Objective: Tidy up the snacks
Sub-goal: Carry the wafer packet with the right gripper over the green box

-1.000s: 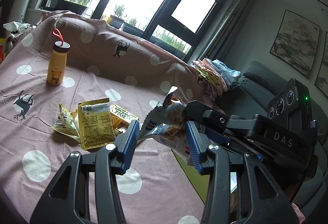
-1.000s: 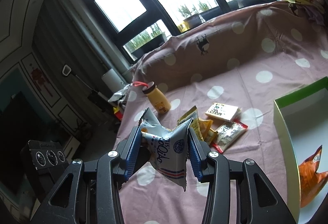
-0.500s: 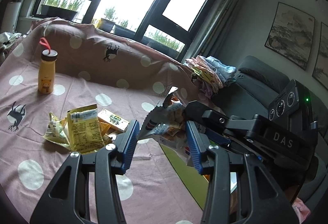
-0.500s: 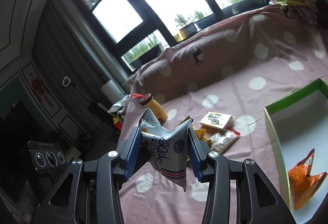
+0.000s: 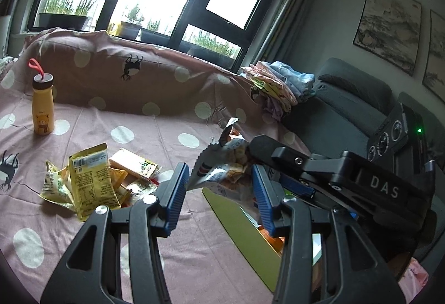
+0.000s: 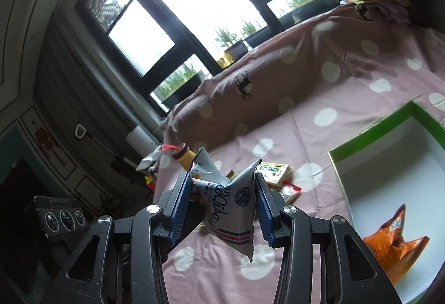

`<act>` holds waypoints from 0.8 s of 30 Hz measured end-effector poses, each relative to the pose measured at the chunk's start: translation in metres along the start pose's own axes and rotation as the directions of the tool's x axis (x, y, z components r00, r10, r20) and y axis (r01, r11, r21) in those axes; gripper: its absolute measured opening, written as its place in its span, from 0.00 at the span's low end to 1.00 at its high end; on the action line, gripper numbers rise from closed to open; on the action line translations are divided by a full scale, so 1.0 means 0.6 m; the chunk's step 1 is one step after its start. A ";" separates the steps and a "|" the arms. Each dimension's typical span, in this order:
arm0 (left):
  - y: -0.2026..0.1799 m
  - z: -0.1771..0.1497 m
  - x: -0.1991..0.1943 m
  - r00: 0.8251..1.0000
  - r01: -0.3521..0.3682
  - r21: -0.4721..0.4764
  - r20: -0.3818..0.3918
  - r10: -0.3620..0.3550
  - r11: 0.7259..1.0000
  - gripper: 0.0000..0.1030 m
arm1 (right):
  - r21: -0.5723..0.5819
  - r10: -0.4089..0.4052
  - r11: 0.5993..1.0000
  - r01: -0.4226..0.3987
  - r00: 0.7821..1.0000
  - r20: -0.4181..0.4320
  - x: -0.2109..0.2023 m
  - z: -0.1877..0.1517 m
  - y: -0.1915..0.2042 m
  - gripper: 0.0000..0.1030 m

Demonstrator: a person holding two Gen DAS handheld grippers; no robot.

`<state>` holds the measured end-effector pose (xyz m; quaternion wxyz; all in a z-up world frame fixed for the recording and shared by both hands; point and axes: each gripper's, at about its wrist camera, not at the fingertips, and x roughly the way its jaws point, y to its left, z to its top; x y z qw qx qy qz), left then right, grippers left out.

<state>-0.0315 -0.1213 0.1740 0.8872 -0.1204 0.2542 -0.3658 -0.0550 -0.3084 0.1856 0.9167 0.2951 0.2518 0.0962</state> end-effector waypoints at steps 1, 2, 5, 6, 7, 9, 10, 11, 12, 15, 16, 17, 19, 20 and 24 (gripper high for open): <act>-0.002 0.000 0.004 1.000 0.002 0.001 -0.005 -0.002 1.000 0.44 | 0.001 -0.007 1.000 0.007 1.000 0.002 -0.001 0.001 -0.002 0.45; -0.003 0.000 0.007 1.000 0.005 -0.001 -0.009 -0.005 1.000 0.44 | 0.005 -0.010 1.000 0.010 1.000 0.003 -0.002 0.001 -0.004 0.45; -0.005 0.000 0.013 1.000 0.016 -0.005 -0.017 -0.016 1.000 0.44 | 0.013 -0.016 1.000 0.016 1.000 0.007 -0.006 0.003 -0.011 0.45; -0.007 0.000 0.015 1.000 0.016 -0.002 -0.019 -0.016 1.000 0.44 | 0.016 -0.018 1.000 0.018 1.000 0.009 -0.008 0.003 -0.013 0.45; -0.010 0.000 0.018 1.000 0.017 0.003 -0.021 -0.017 1.000 0.44 | 0.018 -0.020 1.000 0.019 1.000 0.010 -0.009 0.004 -0.015 0.45; -0.015 0.000 0.021 1.000 0.018 0.008 -0.024 -0.018 1.000 0.44 | 0.025 -0.023 0.999 0.023 1.000 0.016 -0.012 0.005 -0.021 0.45; -0.017 0.000 0.024 1.000 0.018 0.012 -0.026 -0.018 1.000 0.44 | 0.029 -0.024 0.999 0.024 1.000 0.018 -0.014 0.006 -0.023 0.45; -0.020 -0.001 0.026 0.999 0.020 0.017 -0.027 -0.019 1.000 0.44 | 0.033 -0.026 0.999 0.026 0.999 0.020 -0.016 0.006 -0.026 0.45; -0.024 -0.001 0.028 0.999 0.023 0.021 -0.031 -0.023 1.000 0.44 | 0.037 -0.030 0.999 0.030 0.999 0.022 -0.017 0.007 -0.029 0.45; -0.029 0.000 0.037 0.999 0.030 0.030 -0.039 -0.029 0.999 0.44 | 0.047 -0.040 0.998 0.038 0.999 0.031 -0.023 0.009 -0.034 0.45; -0.030 0.000 0.040 0.999 0.033 0.031 -0.040 -0.032 0.999 0.44 | 0.050 -0.042 0.998 0.040 0.999 0.034 -0.025 0.010 -0.037 0.45; -0.031 0.000 0.042 0.999 0.037 0.030 -0.041 -0.036 0.999 0.44 | 0.053 -0.045 0.998 0.043 0.998 0.037 -0.026 0.010 -0.038 0.45; -0.034 0.000 0.049 0.998 0.049 0.024 -0.047 -0.048 0.998 0.44 | 0.054 -0.055 0.997 0.053 0.997 0.044 -0.031 0.011 -0.041 0.45; -0.036 0.000 0.053 0.997 0.053 0.022 -0.052 -0.052 0.998 0.44 | 0.057 -0.063 0.997 0.060 0.997 0.046 -0.033 0.012 -0.043 0.45; -0.049 -0.001 0.065 0.996 0.059 0.038 -0.062 -0.056 0.998 0.44 | 0.080 -0.075 0.994 0.071 0.996 0.056 -0.039 0.014 -0.056 0.45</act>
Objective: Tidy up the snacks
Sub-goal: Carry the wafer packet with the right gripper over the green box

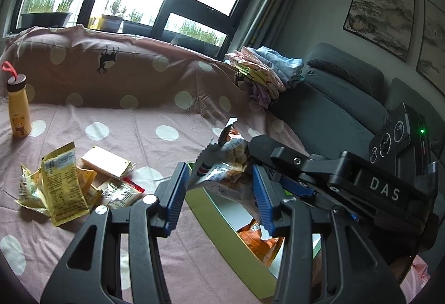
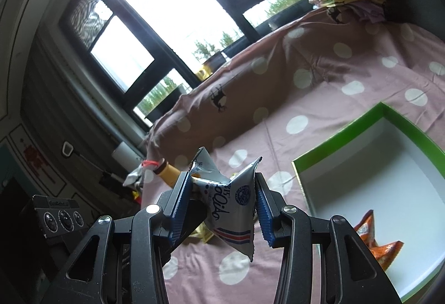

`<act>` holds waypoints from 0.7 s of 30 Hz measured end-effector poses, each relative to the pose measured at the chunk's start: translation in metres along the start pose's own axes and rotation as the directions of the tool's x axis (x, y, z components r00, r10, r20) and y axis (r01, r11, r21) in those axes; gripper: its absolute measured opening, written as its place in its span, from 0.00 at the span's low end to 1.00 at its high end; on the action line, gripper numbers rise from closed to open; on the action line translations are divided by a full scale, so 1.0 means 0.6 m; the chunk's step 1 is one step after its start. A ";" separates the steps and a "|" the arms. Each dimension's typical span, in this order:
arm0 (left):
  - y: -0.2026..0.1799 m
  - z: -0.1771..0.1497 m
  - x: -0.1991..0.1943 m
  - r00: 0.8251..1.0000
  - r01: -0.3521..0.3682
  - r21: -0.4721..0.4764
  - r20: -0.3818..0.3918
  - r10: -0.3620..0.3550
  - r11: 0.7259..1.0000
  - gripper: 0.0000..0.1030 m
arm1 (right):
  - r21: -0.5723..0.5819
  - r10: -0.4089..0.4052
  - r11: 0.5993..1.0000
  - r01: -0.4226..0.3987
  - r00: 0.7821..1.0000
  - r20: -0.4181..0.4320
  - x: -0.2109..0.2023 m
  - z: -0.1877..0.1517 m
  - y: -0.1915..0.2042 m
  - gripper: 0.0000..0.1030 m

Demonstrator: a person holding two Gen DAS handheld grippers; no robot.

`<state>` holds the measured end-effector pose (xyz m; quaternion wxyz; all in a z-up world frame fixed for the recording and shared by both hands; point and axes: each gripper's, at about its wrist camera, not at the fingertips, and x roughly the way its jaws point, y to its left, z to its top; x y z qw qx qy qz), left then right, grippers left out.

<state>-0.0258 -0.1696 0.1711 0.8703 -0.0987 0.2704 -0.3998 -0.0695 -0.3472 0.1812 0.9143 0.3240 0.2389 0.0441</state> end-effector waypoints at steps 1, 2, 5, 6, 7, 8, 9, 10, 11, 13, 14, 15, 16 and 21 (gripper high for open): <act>-0.003 0.000 0.003 1.000 0.003 0.004 -0.003 -0.003 1.000 0.44 | 0.005 -0.003 1.000 0.003 1.000 0.003 -0.001 0.002 -0.004 0.45; -0.004 0.001 0.006 1.000 0.008 0.003 -0.006 -0.008 1.000 0.44 | 0.010 -0.009 1.000 0.009 1.000 0.007 -0.003 0.003 -0.007 0.45; -0.005 0.003 0.018 0.999 0.040 -0.017 -0.028 -0.040 0.999 0.44 | 0.018 -0.031 0.999 0.031 0.999 0.018 -0.007 0.006 -0.014 0.45; -0.007 0.004 0.023 0.998 0.042 -0.017 -0.035 -0.043 0.999 0.44 | 0.019 -0.037 0.999 0.037 0.999 0.021 -0.008 0.007 -0.016 0.45; -0.009 0.004 0.026 0.999 0.039 -0.011 -0.037 -0.039 0.999 0.44 | 0.023 -0.042 0.999 0.042 0.999 0.023 -0.008 0.008 -0.018 0.45; -0.013 0.004 0.028 0.999 0.033 -0.002 -0.039 -0.033 0.999 0.44 | 0.029 -0.045 0.999 0.044 0.999 0.023 -0.007 0.009 -0.021 0.45; -0.017 0.004 0.030 0.999 0.030 0.005 -0.040 -0.030 1.000 0.44 | 0.035 -0.045 0.998 0.045 0.999 0.024 -0.008 0.010 -0.025 0.45; -0.019 0.003 0.033 0.999 0.031 0.008 -0.043 -0.031 0.999 0.44 | 0.040 -0.046 0.998 0.045 0.999 0.025 -0.008 0.010 -0.028 0.45; -0.020 0.003 0.036 0.998 0.035 0.007 -0.046 -0.035 0.999 0.44 | 0.046 -0.047 0.998 0.046 0.999 0.026 -0.009 0.011 -0.031 0.45; -0.023 0.004 0.043 0.997 0.046 0.002 -0.056 -0.046 0.999 0.44 | 0.050 -0.053 0.997 0.051 0.998 0.029 -0.012 0.013 -0.037 0.45; -0.024 0.004 0.046 0.997 0.051 0.001 -0.060 -0.051 0.999 0.44 | 0.054 -0.055 0.997 0.053 0.998 0.030 -0.013 0.014 -0.039 0.45; -0.026 0.004 0.050 0.996 0.054 0.004 -0.064 -0.054 0.999 0.44 | 0.059 -0.060 0.997 0.058 0.998 0.033 -0.014 0.015 -0.043 0.45; -0.029 0.004 0.055 0.996 0.054 0.009 -0.068 -0.053 0.998 0.44 | 0.064 -0.064 0.996 0.062 0.997 0.034 -0.016 0.015 -0.045 0.45; -0.038 0.003 0.073 0.994 0.060 0.019 -0.089 -0.058 0.998 0.44 | 0.091 -0.082 0.993 0.078 0.996 0.037 -0.019 0.018 -0.062 0.45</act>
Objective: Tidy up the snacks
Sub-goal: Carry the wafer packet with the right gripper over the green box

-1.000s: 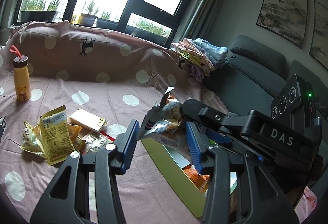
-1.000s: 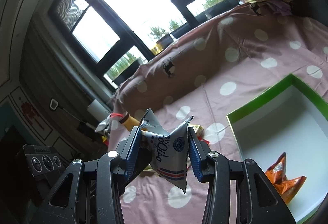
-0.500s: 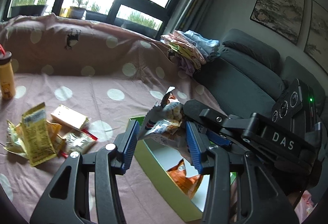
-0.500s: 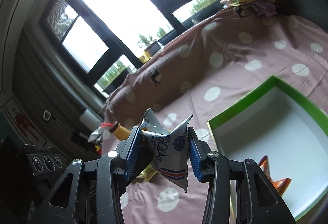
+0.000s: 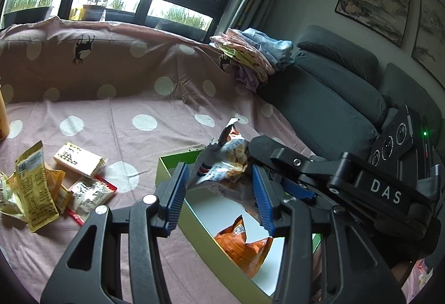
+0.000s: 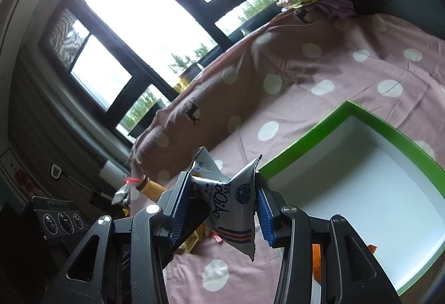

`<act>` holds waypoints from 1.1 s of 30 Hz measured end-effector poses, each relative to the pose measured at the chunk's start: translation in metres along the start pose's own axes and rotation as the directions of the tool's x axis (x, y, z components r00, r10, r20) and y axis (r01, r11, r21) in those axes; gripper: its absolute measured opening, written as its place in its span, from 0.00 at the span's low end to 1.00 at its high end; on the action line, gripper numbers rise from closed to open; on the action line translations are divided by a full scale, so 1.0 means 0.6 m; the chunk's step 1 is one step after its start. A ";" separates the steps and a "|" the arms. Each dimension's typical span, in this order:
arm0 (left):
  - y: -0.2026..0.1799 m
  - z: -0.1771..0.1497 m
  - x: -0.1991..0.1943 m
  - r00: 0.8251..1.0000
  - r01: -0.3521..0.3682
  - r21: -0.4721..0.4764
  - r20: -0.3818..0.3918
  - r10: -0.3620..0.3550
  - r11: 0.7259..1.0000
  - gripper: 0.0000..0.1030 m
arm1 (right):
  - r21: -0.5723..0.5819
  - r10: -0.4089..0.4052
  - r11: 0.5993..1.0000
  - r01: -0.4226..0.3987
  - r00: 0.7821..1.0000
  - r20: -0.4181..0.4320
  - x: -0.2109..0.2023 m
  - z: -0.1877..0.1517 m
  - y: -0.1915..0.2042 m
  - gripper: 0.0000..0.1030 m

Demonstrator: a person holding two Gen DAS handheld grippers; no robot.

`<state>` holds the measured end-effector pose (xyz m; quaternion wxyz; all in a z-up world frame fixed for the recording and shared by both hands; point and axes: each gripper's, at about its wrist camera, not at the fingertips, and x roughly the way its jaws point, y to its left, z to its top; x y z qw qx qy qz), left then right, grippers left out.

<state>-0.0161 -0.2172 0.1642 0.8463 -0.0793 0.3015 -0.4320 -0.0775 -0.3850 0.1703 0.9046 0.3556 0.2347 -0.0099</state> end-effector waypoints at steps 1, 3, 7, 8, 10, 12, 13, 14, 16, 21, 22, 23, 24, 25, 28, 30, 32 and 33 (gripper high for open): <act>0.001 0.000 0.004 1.000 0.006 -0.003 -0.005 -0.006 1.000 0.44 | 0.003 -0.005 1.000 0.005 1.000 0.000 0.000 0.001 -0.003 0.45; 0.001 0.000 0.012 1.000 0.017 -0.009 -0.016 -0.017 1.000 0.44 | 0.007 -0.019 1.000 0.019 1.000 0.002 0.000 0.003 -0.007 0.45; 0.000 0.000 0.024 0.999 0.025 -0.009 -0.026 -0.025 1.000 0.44 | 0.017 -0.042 0.999 0.042 0.999 0.007 0.000 0.006 -0.015 0.45; -0.001 0.000 0.027 0.999 0.025 -0.006 -0.029 -0.025 1.000 0.44 | 0.019 -0.045 0.999 0.045 0.999 0.008 0.000 0.007 -0.017 0.45; -0.004 0.001 0.034 0.999 0.030 -0.003 -0.041 -0.030 1.000 0.44 | 0.029 -0.052 0.998 0.052 0.999 0.009 -0.001 0.008 -0.023 0.45; -0.005 0.001 0.040 0.998 0.039 -0.005 -0.052 -0.039 0.999 0.44 | 0.039 -0.057 0.998 0.056 0.998 0.011 -0.002 0.009 -0.028 0.45; -0.007 0.001 0.042 0.998 0.040 -0.003 -0.055 -0.040 0.999 0.44 | 0.042 -0.065 0.997 0.064 0.998 0.013 -0.003 0.009 -0.030 0.45; -0.009 0.000 0.045 0.997 0.039 0.001 -0.059 -0.039 0.999 0.44 | 0.044 -0.069 0.997 0.068 0.998 0.013 -0.003 0.010 -0.031 0.45; -0.011 0.000 0.050 0.997 0.038 0.007 -0.065 -0.037 0.999 0.44 | 0.053 -0.077 0.996 0.076 0.997 0.013 -0.003 0.011 -0.036 0.45; -0.012 0.000 0.061 0.995 0.043 0.000 -0.085 -0.043 0.999 0.44 | 0.066 -0.088 0.994 0.088 0.996 0.005 0.000 0.013 -0.046 0.45; -0.011 -0.001 0.064 0.995 0.043 -0.001 -0.089 -0.043 0.999 0.44 | 0.070 -0.091 0.993 0.091 0.996 0.002 0.001 0.013 -0.048 0.45; -0.011 -0.002 0.066 0.995 0.044 -0.003 -0.093 -0.044 0.999 0.44 | 0.075 -0.095 0.993 0.095 0.995 -0.001 0.002 0.013 -0.051 0.45; -0.011 -0.002 0.070 0.994 0.044 -0.005 -0.100 -0.045 0.999 0.44 | 0.080 -0.099 0.992 0.099 0.995 -0.004 0.003 0.013 -0.053 0.45; -0.011 -0.004 0.072 0.993 0.045 -0.006 -0.105 -0.045 0.999 0.44 | 0.083 -0.103 0.991 0.104 0.995 -0.008 0.002 0.012 -0.054 0.45; -0.011 -0.004 0.080 0.992 0.051 -0.011 -0.119 -0.052 0.999 0.44 | 0.092 -0.115 0.989 0.116 0.993 -0.015 0.003 0.013 -0.061 0.45; -0.010 -0.003 0.083 0.990 0.056 -0.012 -0.125 -0.058 0.998 0.44 | 0.100 -0.115 0.988 0.116 0.993 -0.016 0.004 0.013 -0.064 0.45; -0.010 -0.003 0.089 0.988 0.061 -0.019 -0.140 -0.063 0.998 0.44 | 0.106 -0.127 0.986 0.128 0.992 -0.016 0.004 0.014 -0.067 0.45; -0.011 -0.003 0.091 0.988 0.060 -0.017 -0.144 -0.062 0.998 0.44 | 0.111 -0.131 0.985 0.132 0.991 -0.017 0.005 0.013 -0.069 0.45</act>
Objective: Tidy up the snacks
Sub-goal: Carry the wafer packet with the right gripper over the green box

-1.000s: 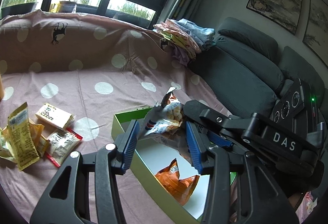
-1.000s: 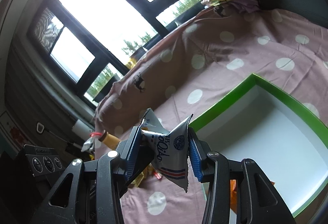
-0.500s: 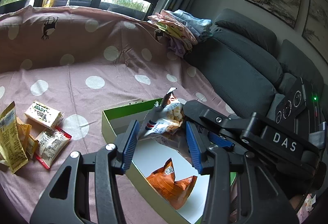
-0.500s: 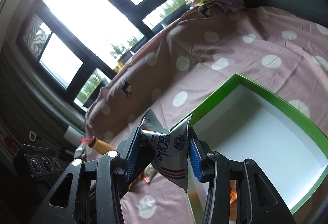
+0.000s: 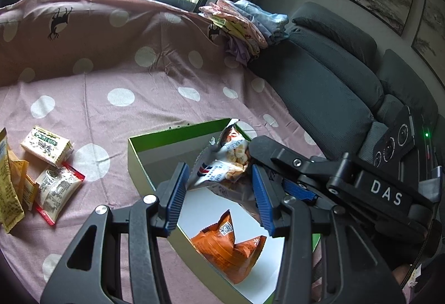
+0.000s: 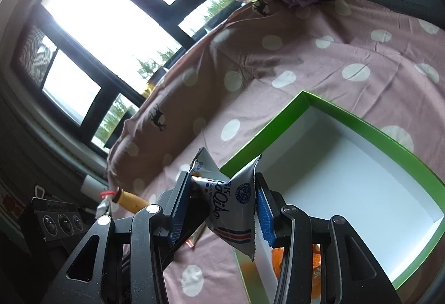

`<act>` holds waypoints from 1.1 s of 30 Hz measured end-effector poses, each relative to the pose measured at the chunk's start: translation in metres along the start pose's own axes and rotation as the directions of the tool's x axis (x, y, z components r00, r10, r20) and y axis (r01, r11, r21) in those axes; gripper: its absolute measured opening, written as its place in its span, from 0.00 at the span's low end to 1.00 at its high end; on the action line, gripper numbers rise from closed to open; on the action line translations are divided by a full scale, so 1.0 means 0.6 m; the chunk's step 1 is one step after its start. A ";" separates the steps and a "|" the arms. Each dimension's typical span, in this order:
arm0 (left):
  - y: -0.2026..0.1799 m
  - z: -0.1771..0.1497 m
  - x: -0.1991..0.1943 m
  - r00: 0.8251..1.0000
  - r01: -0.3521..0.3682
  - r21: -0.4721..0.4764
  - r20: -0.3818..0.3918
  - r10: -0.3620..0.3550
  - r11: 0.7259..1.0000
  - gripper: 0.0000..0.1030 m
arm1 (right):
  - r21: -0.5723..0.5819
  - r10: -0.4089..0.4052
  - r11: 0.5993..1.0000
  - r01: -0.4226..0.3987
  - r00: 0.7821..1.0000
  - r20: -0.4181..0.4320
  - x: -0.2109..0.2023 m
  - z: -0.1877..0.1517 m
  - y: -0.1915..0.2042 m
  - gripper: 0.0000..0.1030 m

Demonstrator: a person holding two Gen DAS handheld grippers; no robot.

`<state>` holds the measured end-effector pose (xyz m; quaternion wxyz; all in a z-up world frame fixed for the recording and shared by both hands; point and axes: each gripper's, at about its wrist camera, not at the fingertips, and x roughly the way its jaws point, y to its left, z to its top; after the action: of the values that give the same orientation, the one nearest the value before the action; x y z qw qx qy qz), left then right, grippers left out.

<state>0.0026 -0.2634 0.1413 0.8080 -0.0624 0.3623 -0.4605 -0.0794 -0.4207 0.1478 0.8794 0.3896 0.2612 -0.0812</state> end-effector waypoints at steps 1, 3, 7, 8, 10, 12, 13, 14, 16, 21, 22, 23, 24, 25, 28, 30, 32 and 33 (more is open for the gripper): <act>-0.002 0.000 0.003 1.000 -0.005 0.005 -0.005 0.005 1.000 0.44 | 0.008 -0.001 1.000 0.001 1.000 -0.001 0.001 0.000 -0.002 0.45; -0.004 0.000 0.006 1.000 -0.009 0.014 -0.008 0.010 1.000 0.44 | 0.024 0.000 1.000 0.000 1.000 -0.002 0.002 0.000 -0.007 0.45; -0.005 -0.001 0.016 1.000 -0.006 0.025 -0.019 0.006 1.000 0.44 | 0.045 -0.014 0.999 0.014 1.000 0.000 0.003 0.001 -0.014 0.45; -0.004 -0.001 0.018 1.000 -0.004 0.024 -0.022 0.005 1.000 0.44 | 0.050 -0.019 0.999 0.019 1.000 0.000 0.004 0.001 -0.016 0.45; -0.003 -0.002 0.024 0.999 -0.002 0.017 -0.036 0.003 1.000 0.44 | 0.056 -0.031 0.998 0.031 1.000 -0.003 0.006 0.003 -0.019 0.45; 0.000 -0.003 0.031 0.999 0.003 0.012 -0.050 -0.002 1.000 0.44 | 0.068 -0.037 0.997 0.038 0.999 -0.008 0.009 0.003 -0.025 0.45; 0.000 -0.003 0.034 0.999 0.002 0.013 -0.054 -0.001 1.000 0.44 | 0.074 -0.037 0.997 0.038 0.999 -0.011 0.010 0.002 -0.028 0.45; 0.001 -0.003 0.036 0.998 -0.001 0.012 -0.056 0.001 1.000 0.44 | 0.084 -0.035 0.996 0.036 0.999 -0.016 0.012 0.002 -0.032 0.45; 0.001 -0.005 0.040 0.998 -0.008 0.013 -0.062 0.009 1.000 0.44 | 0.097 -0.033 0.995 0.035 0.999 -0.026 0.016 0.003 -0.037 0.45; 0.001 -0.007 0.053 0.996 -0.007 0.006 -0.088 0.008 1.000 0.44 | 0.111 -0.049 0.992 0.053 0.998 -0.037 0.020 0.003 -0.048 0.45; 0.001 -0.008 0.056 0.996 -0.005 0.003 -0.093 0.006 1.000 0.44 | 0.112 -0.056 0.992 0.060 0.998 -0.039 0.020 0.003 -0.050 0.45; 0.001 -0.009 0.058 0.995 -0.003 0.001 -0.098 0.003 1.000 0.44 | 0.116 -0.061 0.991 0.065 0.997 -0.042 0.020 0.003 -0.052 0.45; 0.001 -0.009 0.061 0.995 -0.003 0.001 -0.101 0.003 1.000 0.44 | 0.119 -0.064 0.990 0.069 0.997 -0.045 0.021 0.003 -0.055 0.46; 0.000 -0.009 0.063 0.995 -0.003 0.003 -0.104 0.004 1.000 0.44 | 0.120 -0.067 0.990 0.072 0.997 -0.047 0.021 0.004 -0.056 0.46; -0.003 -0.012 0.068 0.994 0.000 0.007 -0.112 0.001 1.000 0.44 | 0.129 -0.075 0.988 0.082 0.996 -0.054 0.020 0.004 -0.061 0.45; -0.004 -0.013 0.072 0.992 0.000 0.003 -0.123 0.001 1.000 0.44 | 0.137 -0.087 0.986 0.095 0.994 -0.067 0.021 0.005 -0.064 0.45; -0.005 -0.014 0.077 0.991 0.003 -0.001 -0.132 -0.003 1.000 0.44 | 0.143 -0.099 0.984 0.108 0.993 -0.070 0.021 0.005 -0.068 0.46; -0.006 -0.015 0.078 0.991 0.003 0.001 -0.133 -0.003 1.000 0.44 | 0.144 -0.101 0.983 0.111 0.992 -0.071 0.021 0.006 -0.069 0.46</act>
<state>0.0092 -0.3005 0.1115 0.7814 -0.0316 0.4150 -0.4650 -0.0817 -0.4506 0.1165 0.8340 0.4414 0.3025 -0.1346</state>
